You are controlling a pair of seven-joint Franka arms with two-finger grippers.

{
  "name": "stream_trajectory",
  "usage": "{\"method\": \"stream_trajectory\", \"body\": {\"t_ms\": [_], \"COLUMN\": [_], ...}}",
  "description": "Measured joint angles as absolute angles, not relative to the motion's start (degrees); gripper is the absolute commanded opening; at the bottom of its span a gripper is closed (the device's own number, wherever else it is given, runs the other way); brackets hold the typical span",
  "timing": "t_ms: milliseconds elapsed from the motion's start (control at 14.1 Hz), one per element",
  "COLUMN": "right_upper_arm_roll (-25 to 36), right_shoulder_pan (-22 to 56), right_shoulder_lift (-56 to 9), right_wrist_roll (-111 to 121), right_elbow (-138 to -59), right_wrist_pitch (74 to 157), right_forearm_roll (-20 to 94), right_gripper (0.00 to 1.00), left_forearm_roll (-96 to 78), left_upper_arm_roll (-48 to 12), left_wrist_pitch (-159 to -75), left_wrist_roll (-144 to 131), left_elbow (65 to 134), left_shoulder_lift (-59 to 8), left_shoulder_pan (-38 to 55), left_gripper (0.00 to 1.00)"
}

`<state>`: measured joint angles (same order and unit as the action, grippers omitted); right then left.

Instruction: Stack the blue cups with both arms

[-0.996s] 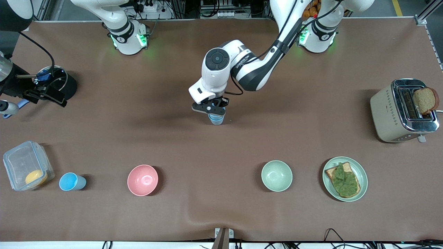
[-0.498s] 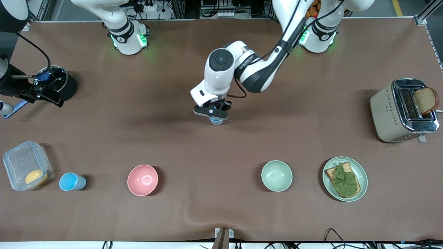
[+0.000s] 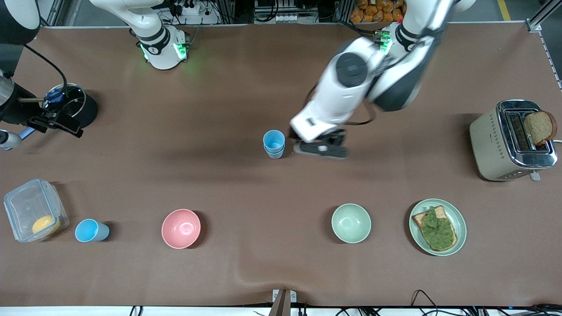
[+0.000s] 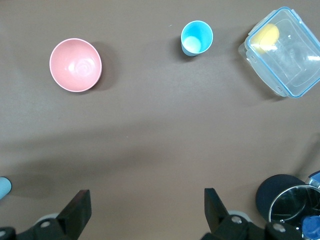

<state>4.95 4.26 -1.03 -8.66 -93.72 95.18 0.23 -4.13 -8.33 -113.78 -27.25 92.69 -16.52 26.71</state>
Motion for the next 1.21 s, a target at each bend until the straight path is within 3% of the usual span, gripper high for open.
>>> {"method": "stream_trajectory", "body": {"t_ms": [285, 640, 1209], "right_upper_arm_roll": [5.0, 5.5, 5.6], "right_shoulder_pan": [4.2, 3.6, 3.3], "right_shoulder_lift": [-0.3, -0.2, -0.3], "right_wrist_roll": [-8.7, -8.7, -7.9], "right_elbow": [-93.5, -91.6, -89.6], "right_wrist_pitch": [95.0, 93.0, 92.2], "right_forearm_roll": [0.2, 0.2, 0.2], "right_gripper": [1.0, 1.0, 1.0], "left_forearm_roll": [-4.1, -3.8, -2.5], "left_upper_arm_roll": [-8.7, -8.4, -8.1], "left_wrist_pitch": [-106.1, -98.6, -94.0], "left_wrist_roll": [-17.9, -11.2, -10.1], "left_elbow": [99.5, 102.5, 100.1], "left_shoulder_lift": [-3.4, 6.1, 8.1], "left_shoulder_pan": [14.4, 6.1, -2.6], "left_gripper": [1.0, 1.0, 1.0]}}
